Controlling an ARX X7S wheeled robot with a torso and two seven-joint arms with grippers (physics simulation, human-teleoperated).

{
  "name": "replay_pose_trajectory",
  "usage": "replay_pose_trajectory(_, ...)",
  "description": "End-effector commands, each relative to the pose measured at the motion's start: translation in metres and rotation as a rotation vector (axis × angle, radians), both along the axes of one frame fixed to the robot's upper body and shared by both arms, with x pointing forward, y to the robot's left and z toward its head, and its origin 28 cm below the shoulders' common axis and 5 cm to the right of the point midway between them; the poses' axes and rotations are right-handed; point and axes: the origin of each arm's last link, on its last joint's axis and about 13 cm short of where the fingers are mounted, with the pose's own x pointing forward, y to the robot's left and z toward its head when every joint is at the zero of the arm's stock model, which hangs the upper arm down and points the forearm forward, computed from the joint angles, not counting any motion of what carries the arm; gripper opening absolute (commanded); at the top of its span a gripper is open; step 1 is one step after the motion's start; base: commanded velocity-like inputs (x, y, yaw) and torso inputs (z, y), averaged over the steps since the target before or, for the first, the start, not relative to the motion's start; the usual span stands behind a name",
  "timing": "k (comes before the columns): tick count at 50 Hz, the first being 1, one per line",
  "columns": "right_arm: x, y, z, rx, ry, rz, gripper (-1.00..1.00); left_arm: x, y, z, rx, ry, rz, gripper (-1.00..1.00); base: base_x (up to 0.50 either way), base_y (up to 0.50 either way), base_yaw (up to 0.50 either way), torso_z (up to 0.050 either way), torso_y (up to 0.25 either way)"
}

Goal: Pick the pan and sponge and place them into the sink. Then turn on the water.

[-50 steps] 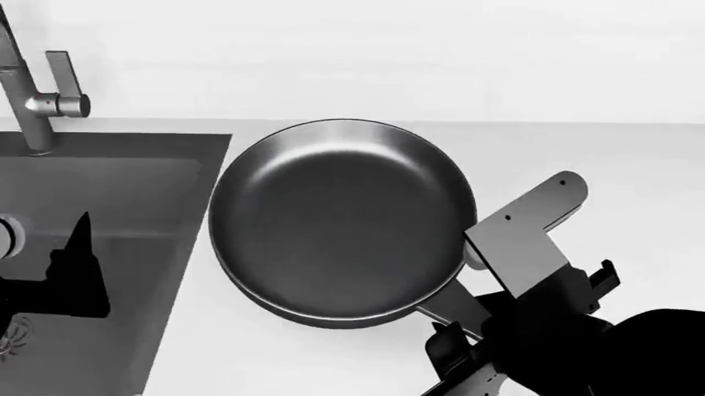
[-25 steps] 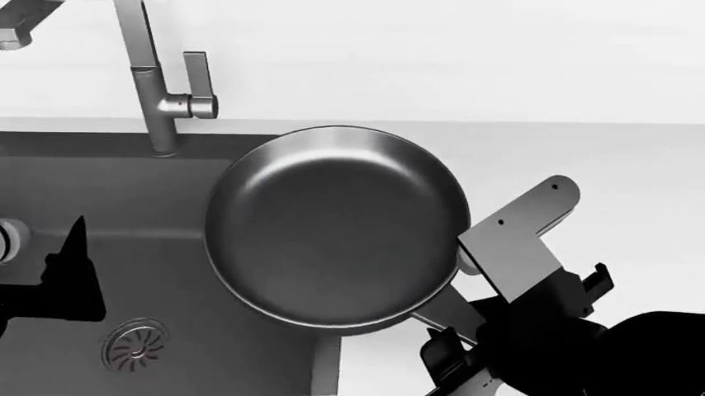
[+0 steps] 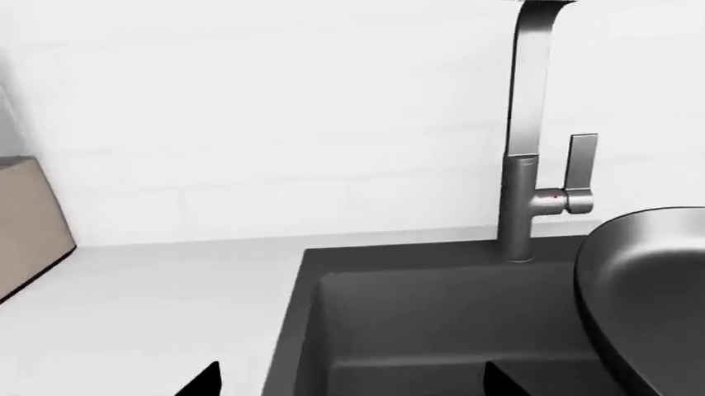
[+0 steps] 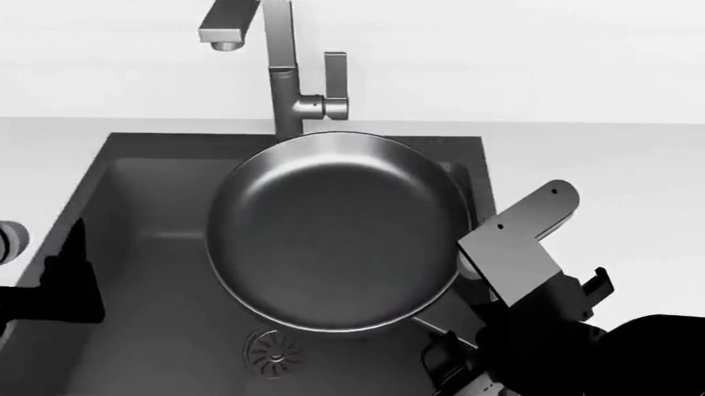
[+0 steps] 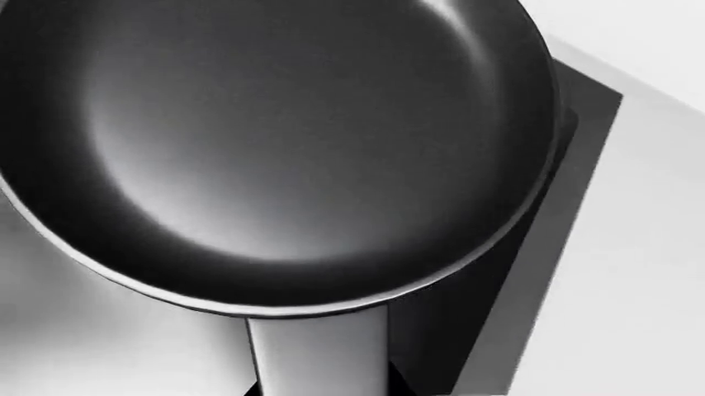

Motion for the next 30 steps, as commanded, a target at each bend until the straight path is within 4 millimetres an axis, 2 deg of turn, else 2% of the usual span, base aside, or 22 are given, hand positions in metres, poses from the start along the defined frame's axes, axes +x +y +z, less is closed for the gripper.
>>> replay_pose_trajectory(1,0.005,-0.001,0.013,0.012,-0.084,-0.009,-1.0,0.0,0.001,0.0,-0.026,-0.015,-0.012,1.0,0.0,0.5,0.0,0.0,0.01)
replay_pose_trajectory(13,0.006,-0.002,0.01,0.008,-0.076,-0.011,-1.0,0.001,0.0,-0.001,-0.024,-0.012,-0.014,1.0,0.0,0.47,0.0,0.001,0.001)
replay_pose_trajectory(22,0.007,-0.001,0.007,0.005,-0.07,-0.007,-1.0,0.001,-0.001,-0.001,-0.022,-0.01,-0.013,1.0,0.0,0.11,0.0,0.001,0.002)
replay_pose_trajectory(30,0.027,0.009,0.0,-0.006,-0.049,0.024,-1.0,0.001,-0.001,-0.001,-0.02,-0.01,-0.01,1.0,0.0,0.01,0.0,0.0,0.001)
